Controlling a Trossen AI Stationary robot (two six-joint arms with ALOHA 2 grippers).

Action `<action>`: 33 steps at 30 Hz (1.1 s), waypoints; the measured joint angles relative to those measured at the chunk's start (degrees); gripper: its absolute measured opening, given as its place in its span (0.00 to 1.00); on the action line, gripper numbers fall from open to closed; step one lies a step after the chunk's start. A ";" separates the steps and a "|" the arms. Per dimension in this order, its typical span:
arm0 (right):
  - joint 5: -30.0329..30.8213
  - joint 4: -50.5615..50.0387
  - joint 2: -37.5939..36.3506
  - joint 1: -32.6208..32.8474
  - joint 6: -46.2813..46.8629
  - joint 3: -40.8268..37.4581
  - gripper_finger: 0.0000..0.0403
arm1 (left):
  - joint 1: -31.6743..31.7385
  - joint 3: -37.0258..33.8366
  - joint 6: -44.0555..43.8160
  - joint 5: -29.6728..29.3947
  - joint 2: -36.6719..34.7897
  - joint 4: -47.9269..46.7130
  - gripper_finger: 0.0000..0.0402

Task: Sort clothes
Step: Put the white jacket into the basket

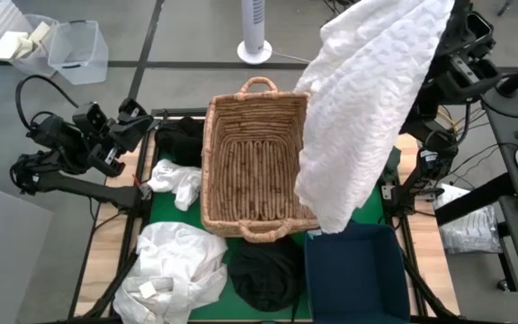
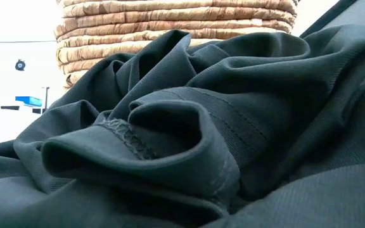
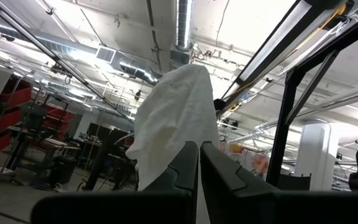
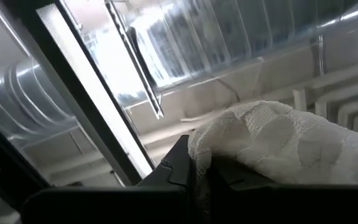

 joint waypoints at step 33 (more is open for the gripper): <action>7.87 -10.80 1.54 0.25 0.43 0.00 0.03 | 0.02 0.00 -0.01 0.00 0.00 0.07 0.00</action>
